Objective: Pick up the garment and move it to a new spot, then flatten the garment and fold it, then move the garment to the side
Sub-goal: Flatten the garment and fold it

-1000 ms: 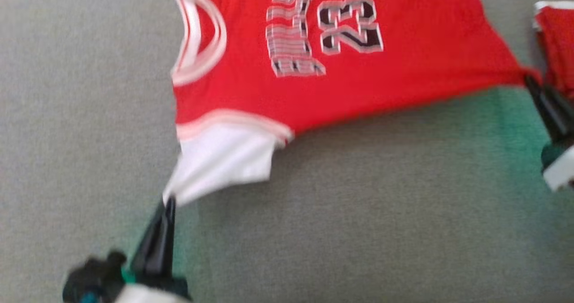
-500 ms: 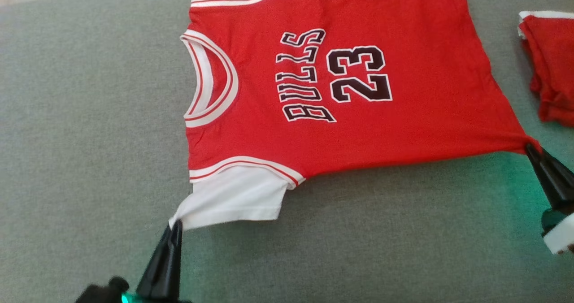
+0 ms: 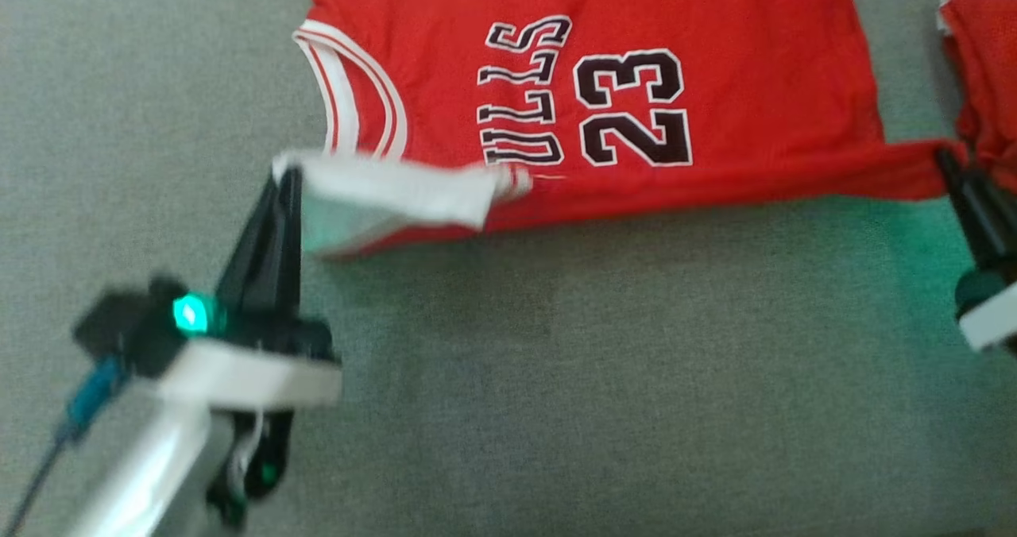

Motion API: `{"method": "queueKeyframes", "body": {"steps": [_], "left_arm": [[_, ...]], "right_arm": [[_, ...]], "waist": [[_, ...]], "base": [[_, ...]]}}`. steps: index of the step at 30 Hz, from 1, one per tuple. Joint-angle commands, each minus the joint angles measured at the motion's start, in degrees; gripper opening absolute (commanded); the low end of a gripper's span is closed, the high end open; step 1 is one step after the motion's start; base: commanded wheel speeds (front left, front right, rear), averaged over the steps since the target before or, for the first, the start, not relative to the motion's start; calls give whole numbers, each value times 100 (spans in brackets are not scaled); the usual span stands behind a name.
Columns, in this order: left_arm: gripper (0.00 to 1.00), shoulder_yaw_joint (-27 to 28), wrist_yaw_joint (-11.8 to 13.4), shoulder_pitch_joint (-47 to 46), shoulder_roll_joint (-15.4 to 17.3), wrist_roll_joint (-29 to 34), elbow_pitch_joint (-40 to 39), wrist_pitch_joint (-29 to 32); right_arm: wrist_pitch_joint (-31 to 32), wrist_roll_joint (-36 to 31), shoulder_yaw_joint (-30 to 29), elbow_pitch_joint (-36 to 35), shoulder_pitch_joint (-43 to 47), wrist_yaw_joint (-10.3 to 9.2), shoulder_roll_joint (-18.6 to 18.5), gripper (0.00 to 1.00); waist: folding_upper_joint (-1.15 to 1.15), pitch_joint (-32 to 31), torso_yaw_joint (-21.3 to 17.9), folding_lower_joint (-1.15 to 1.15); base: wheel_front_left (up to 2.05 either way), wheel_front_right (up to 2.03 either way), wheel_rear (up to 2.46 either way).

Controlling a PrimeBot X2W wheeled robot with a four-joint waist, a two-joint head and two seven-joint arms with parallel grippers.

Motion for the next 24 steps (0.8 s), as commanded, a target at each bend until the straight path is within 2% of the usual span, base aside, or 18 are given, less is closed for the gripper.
{"method": "queueKeyframes", "body": {"steps": [1,6,7,14,16,18,19,20,21,22,23,24], "left_arm": [[0,221,-19,-260,105,-3,-122,29],[0,231,-247,-1129,153,30,181,346],[0,242,-283,-1267,166,40,246,376],[0,180,-463,-1913,181,183,628,478],[0,148,-498,-2059,159,248,717,455],[0,105,-529,-2178,136,306,806,441],[0,89,-538,-2229,120,333,860,425],[0,66,-535,-2279,109,382,920,406],[0,53,-516,-2326,97,437,981,373],[33,53,-486,-2361,76,476,1040,332],[89,52,-461,-2382,53,498,1095,302],[100,52,-439,-2394,37,515,1143,275]], "right_arm": [[-12,47,12,-61,-24,-4,-241,0],[56,142,240,44,-708,-4,-333,7],[67,152,312,70,-848,-4,-345,17],[66,83,922,405,-1715,-4,-379,9],[31,88,1087,525,-1929,-4,-359,14],[-22,44,1262,641,-2130,-4,-340,27],[-57,24,1337,707,-2217,-4,-323,38],[-94,8,1401,775,-2299,-4,-309,78],[-133,-5,1430,865,-2375,-4,-290,100],[-164,-16,1461,952,-2437,-4,-262,100],[-187,-33,1496,1034,-2490,-4,-234,100],[-206,-62,1516,1120,-2538,-4,-206,100]], "waist": [[0,92,-1,-1],[0,363,-25,-1],[0,412,-29,-1],[0,700,-20,-1],[0,778,-19,-1],[0,842,-22,-1],[0,861,-21,-1],[0,878,-18,-1],[0,892,-16,-1],[0,899,-17,-1],[0,898,-22,-1],[0,892,-30,-1]], "base": [[0,0,0],[0,0,0],[0,0,0],[0,0,0],[0,0,0],[0,0,0],[0,0,0],[0,0,0],[0,0,0],[0,0,0],[0,0,0],[0,0,0]]}}
